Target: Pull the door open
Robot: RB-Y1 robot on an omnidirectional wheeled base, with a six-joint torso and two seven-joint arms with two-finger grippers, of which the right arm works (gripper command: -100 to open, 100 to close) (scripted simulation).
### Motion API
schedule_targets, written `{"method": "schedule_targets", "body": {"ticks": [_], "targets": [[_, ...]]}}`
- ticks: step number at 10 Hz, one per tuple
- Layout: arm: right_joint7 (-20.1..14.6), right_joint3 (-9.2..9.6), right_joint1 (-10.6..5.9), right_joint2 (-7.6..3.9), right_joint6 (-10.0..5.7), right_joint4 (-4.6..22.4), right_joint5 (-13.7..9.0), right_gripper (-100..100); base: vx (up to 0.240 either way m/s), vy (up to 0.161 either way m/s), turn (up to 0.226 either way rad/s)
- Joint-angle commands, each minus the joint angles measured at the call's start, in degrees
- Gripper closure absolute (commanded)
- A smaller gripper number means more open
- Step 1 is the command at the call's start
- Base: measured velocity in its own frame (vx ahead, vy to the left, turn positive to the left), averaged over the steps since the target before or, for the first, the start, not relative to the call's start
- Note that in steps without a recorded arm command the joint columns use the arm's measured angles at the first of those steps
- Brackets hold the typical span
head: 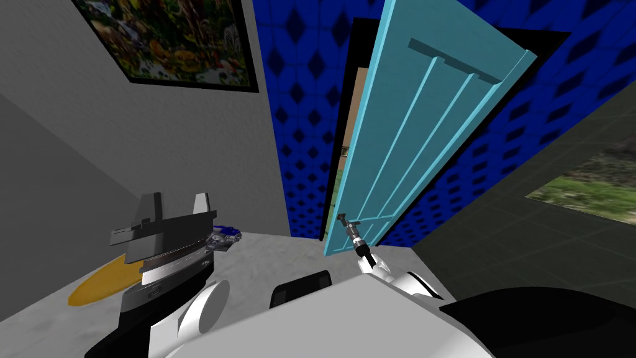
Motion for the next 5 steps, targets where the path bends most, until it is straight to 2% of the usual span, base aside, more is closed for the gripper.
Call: {"method": "schedule_targets", "body": {"ticks": [1, 2, 3, 4, 5], "targets": [[-0.3, 0.3, -0.07, 0.11, -0.1, -0.1, 0.5, 100, -0.199, -0.109, 0.127], [-0.4, 0.37, -0.2, 0.07, -0.21, 0.1, 0.6, 100, -0.198, -0.091, 0.095], [-0.3, 0.3, 0.15, 0.1, 0.21, -0.7, 0.5, 100, -0.084, -0.034, 0.028], [-1.3, 0.9, 1.24, -0.69, -1.17, -0.5, 0.8, 100, -0.13, -0.005, 0.156], [-1.7, 1.05, 1.55, -0.98, -1.66, -0.4, 0.9, 100, -0.178, -0.02, 0.149]]}}
